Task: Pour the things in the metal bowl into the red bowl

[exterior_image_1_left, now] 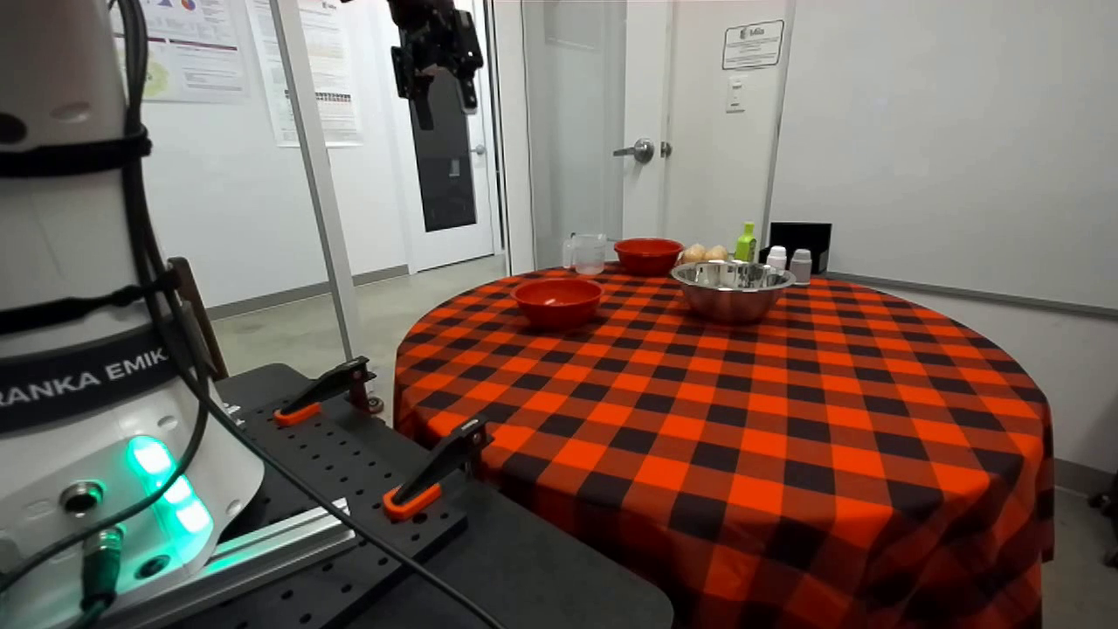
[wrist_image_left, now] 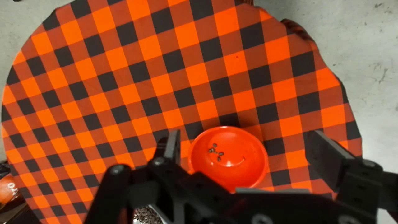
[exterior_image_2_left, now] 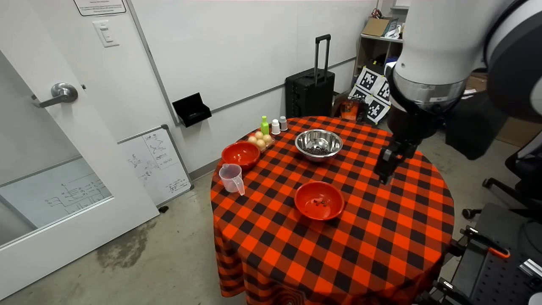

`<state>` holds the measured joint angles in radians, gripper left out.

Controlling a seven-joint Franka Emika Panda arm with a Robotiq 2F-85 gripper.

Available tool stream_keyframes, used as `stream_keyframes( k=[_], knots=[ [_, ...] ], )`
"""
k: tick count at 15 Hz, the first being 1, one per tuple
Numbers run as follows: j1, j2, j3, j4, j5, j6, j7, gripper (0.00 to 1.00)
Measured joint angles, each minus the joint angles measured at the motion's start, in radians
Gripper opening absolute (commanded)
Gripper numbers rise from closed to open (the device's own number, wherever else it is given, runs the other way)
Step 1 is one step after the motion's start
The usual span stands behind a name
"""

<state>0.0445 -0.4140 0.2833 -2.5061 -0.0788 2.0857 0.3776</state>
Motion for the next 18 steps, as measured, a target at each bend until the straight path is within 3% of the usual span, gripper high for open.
stream_keyframes(
  k=[8, 18],
  knots=[
    [-0.076, 0.280, -0.087, 0.195, -0.128, 0.095, 0.055, 1.00],
    [-0.071, 0.588, -0.245, 0.502, -0.110, 0.094, 0.257, 1.00]
  ],
)
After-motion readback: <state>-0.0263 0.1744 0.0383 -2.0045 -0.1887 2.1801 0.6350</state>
